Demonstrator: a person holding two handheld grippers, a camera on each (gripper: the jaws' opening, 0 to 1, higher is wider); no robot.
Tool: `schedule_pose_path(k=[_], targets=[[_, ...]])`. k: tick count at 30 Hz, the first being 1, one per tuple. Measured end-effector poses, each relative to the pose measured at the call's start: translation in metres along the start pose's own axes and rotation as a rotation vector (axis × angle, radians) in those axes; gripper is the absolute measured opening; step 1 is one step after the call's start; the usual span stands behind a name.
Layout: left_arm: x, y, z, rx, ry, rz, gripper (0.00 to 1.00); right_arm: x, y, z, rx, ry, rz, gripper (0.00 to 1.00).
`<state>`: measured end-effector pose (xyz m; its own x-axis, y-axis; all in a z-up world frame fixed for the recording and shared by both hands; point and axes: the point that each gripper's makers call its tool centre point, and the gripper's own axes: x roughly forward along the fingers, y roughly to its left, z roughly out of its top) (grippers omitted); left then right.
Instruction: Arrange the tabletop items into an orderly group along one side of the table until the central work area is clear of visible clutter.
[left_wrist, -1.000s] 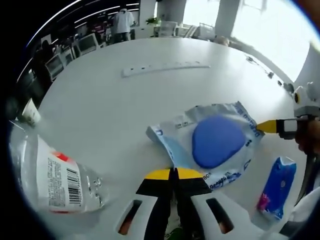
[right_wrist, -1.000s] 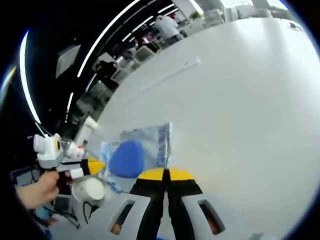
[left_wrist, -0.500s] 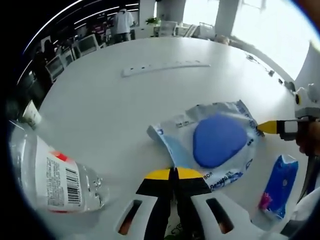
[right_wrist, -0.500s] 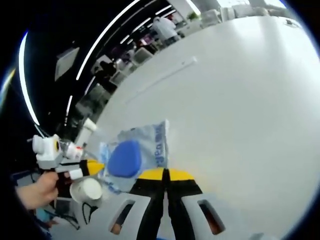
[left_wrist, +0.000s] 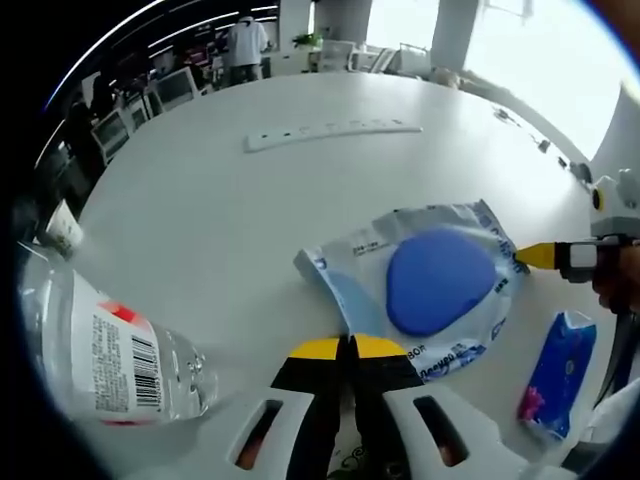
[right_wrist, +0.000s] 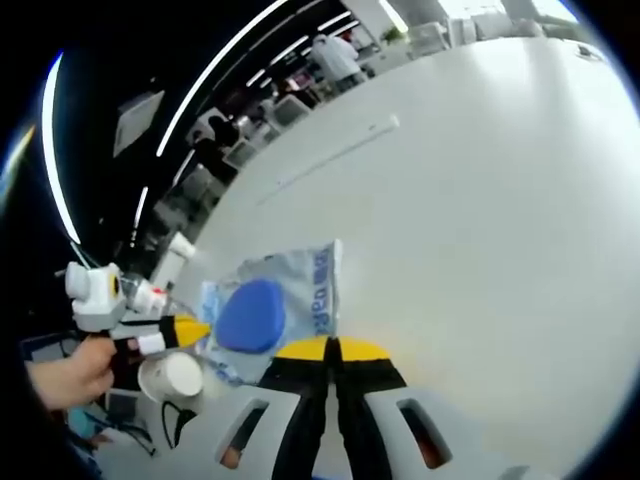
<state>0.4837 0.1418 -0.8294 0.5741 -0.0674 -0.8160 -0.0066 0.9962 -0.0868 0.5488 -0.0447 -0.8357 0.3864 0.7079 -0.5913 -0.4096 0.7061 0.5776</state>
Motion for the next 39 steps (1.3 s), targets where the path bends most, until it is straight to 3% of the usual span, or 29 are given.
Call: schedule_pose_path(k=[8, 11, 13, 15, 19, 22, 27, 33, 39], targets=[[0.0, 0.0, 0.001, 0.015, 0.006, 0.021, 0.1, -0.001, 0.005, 0.003, 0.01, 0.006, 0.031, 0.07], [-0.001, -0.003, 0.004, 0.014, -0.014, 0.01, 0.19, 0.0, 0.017, 0.011, -0.097, -0.041, 0.071, 0.25], [-0.004, -0.002, 0.006, 0.01, -0.025, 0.022, 0.28, 0.001, 0.024, 0.011, -0.102, -0.035, 0.08, 0.39], [-0.007, -0.002, 0.008, -0.01, -0.04, 0.016, 0.34, 0.0, 0.026, 0.012, -0.177, -0.021, 0.062, 0.5], [-0.018, -0.004, 0.021, -0.008, -0.12, -0.002, 0.41, -0.005, 0.034, 0.014, -0.217, -0.031, 0.081, 0.55], [-0.025, -0.009, 0.026, -0.063, -0.165, -0.037, 0.61, -0.011, 0.042, 0.017, -0.238, -0.044, 0.106, 0.65], [-0.044, -0.016, 0.029, -0.009, -0.223, -0.07, 0.74, -0.024, 0.049, 0.016, -0.314, -0.034, 0.127, 0.81], [-0.064, -0.027, 0.026, 0.001, -0.284, -0.11, 0.97, -0.039, 0.055, 0.015, -0.368, -0.036, 0.147, 0.87], [-0.072, -0.024, 0.013, 0.04, -0.26, -0.103, 0.97, -0.047, 0.057, 0.014, -0.362, -0.034, 0.142, 0.87]])
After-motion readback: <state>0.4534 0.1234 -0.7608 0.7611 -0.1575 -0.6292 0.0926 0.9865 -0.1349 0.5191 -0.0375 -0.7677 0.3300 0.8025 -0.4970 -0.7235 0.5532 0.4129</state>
